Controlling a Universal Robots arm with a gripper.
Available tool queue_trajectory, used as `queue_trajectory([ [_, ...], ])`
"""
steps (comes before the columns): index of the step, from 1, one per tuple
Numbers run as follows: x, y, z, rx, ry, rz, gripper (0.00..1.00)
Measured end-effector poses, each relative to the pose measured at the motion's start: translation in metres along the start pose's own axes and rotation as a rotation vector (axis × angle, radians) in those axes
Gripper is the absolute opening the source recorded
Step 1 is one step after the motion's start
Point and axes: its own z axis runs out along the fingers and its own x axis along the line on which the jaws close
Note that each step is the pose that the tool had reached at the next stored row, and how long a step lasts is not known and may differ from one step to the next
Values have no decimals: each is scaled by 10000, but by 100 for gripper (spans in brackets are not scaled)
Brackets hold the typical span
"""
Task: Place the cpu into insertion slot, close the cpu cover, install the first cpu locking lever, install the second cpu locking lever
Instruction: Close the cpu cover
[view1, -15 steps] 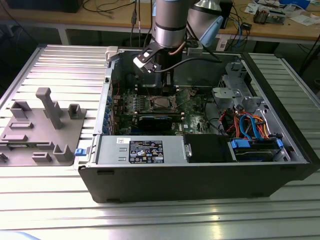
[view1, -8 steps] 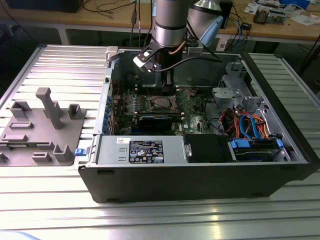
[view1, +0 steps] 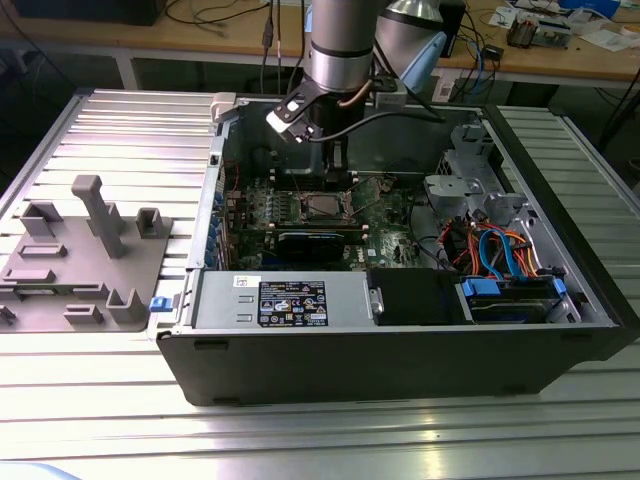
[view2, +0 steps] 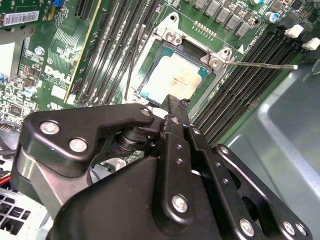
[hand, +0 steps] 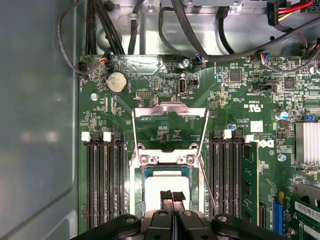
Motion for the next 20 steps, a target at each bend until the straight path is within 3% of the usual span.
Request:
queue_trajectory([
  [20,-3,4,-94,0,-4,12,11],
])
